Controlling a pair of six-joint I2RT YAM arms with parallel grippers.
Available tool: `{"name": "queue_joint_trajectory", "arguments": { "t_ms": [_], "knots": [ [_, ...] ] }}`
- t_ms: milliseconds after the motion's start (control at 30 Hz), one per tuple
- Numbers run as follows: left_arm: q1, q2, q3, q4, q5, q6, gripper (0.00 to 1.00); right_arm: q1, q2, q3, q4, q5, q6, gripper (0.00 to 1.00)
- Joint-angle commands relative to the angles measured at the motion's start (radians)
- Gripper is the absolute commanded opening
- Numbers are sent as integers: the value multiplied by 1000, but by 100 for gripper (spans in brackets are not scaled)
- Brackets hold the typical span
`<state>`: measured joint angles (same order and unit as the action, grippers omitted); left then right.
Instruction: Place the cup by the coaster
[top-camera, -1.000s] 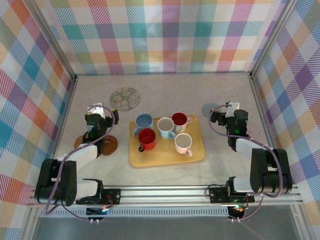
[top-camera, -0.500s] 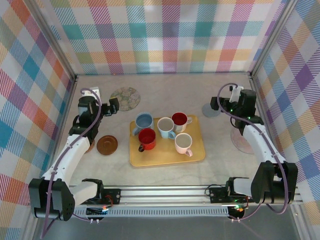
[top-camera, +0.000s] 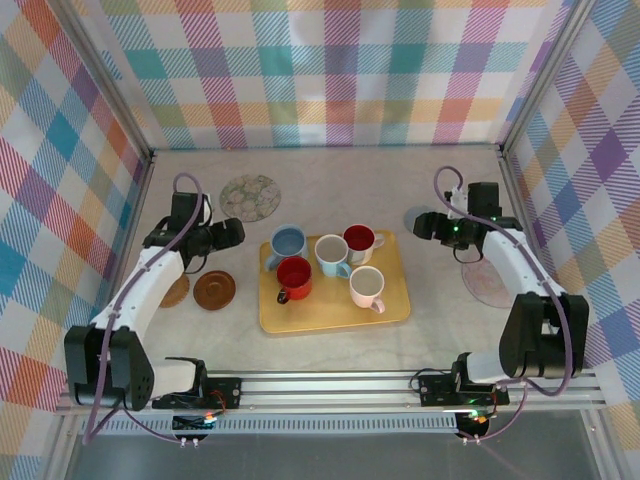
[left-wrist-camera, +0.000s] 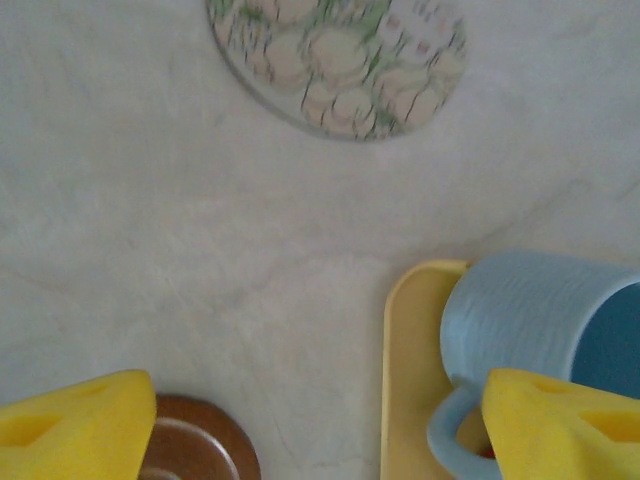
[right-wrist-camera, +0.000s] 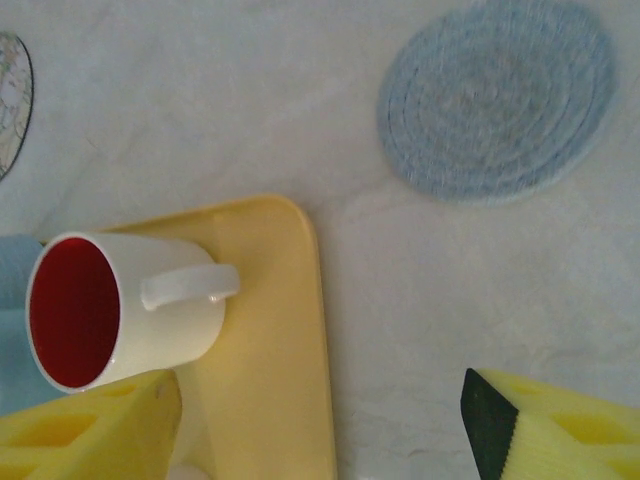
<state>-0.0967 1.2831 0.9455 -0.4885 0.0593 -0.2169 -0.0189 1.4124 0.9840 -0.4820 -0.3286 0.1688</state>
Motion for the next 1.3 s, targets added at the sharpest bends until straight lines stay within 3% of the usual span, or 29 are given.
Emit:
{"name": "queue_joint_trajectory", "arguments": {
  "t_ms": [0,300,533,733,1267],
  "knots": [
    [-8,32,5,-67,54,-61,79,3,24,8,-59,-72,31,71],
    [-21,179,10,-8,95,-98,65,9,67,-62,8,-113,77,69],
    [-21,320,77,28,144,-115,62,12,148,8,64,-154,101,67],
    [-22,387,168,54,136,-120,61,43,275,139,85,-189,104,64],
    [-21,626,535,-45,120,-52,65,177,716,618,-17,-134,81,60]
  ]
}}
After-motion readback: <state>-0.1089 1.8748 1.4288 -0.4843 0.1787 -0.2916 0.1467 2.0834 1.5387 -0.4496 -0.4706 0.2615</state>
